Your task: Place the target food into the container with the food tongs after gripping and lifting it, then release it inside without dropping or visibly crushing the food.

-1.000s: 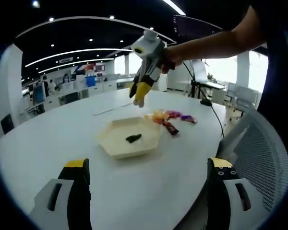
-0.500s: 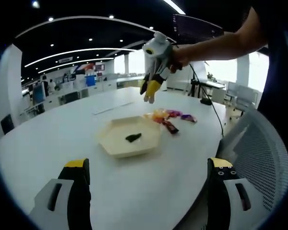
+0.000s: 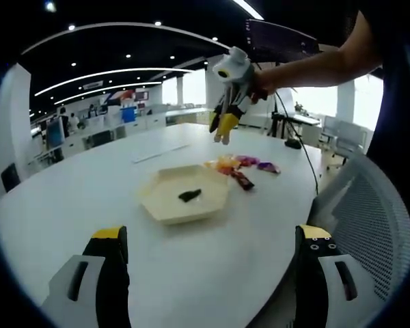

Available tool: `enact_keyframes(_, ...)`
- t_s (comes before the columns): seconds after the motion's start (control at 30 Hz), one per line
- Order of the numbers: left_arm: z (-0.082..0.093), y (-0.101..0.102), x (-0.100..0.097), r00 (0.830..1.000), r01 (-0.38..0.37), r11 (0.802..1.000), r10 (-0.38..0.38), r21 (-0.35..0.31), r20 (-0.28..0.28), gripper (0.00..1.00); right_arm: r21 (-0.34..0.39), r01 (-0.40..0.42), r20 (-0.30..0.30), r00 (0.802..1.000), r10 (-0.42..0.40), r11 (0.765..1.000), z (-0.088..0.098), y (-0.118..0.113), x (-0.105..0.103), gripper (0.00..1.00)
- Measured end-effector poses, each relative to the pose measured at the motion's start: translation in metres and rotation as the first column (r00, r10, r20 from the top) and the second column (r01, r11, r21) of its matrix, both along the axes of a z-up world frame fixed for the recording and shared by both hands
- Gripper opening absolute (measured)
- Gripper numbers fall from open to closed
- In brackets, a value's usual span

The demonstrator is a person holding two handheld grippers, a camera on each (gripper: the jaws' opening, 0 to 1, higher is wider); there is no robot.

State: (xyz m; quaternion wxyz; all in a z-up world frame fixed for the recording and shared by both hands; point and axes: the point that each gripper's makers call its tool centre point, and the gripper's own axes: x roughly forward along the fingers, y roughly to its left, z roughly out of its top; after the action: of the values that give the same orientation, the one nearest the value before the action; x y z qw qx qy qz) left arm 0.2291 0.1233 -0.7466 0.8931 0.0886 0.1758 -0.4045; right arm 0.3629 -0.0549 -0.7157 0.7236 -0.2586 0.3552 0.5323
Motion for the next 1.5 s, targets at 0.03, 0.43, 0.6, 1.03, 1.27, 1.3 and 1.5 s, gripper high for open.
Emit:
enact_keyframes(0.03, 0.000, 0.000, 0.000, 1.000, 0.000, 1.000, 0.000, 0.000, 0.000, 0.99, -0.003, -0.006, 0.002, 1.000, 0.006, 1.000, 0.000, -0.002, -0.002, 0.25)
enact_keyframes(0.43, 0.000, -0.001, 0.000, 1.000, 0.002, 1.000, -0.002, 0.001, 0.000, 0.99, -0.017, -0.052, 0.008, 0.999, 0.052, 0.998, -0.004, -0.012, -0.011, 0.25)
enact_keyframes(0.6, 0.000, -0.001, 0.000, 1.000, 0.002, 1.000, -0.002, 0.001, 0.000, 0.99, -0.001, -0.078, -0.005, 0.997, 0.078, 0.997, -0.006, -0.014, -0.016, 0.25)
enact_keyframes(1.03, -0.001, -0.001, 0.000, 1.000, 0.004, 1.000, -0.004, 0.004, -0.004, 0.99, -0.006, -0.156, 0.017, 0.988, 0.156, 0.988, -0.017, -0.021, -0.026, 0.25)
enact_keyframes(1.27, -0.001, -0.001, 0.000, 1.000, 0.002, 1.000, -0.002, 0.001, -0.004, 0.99, -0.010, -0.199, 0.008, 0.980, 0.199, 0.980, -0.027, -0.023, -0.032, 0.25)
enact_keyframes(1.3, -0.001, 0.000, 0.000, 1.000, 0.000, 1.000, 0.000, 0.001, -0.004, 0.99, -0.018, -0.216, 0.000, 0.976, 0.216, 0.976, -0.030, -0.023, -0.034, 0.26)
enact_keyframes(1.5, -0.001, 0.000, 0.000, 1.000, -0.001, 1.000, 0.001, 0.000, -0.004, 0.99, -0.029, -0.255, -0.002, 0.967, 0.255, 0.967, -0.036, -0.024, -0.037, 0.25)
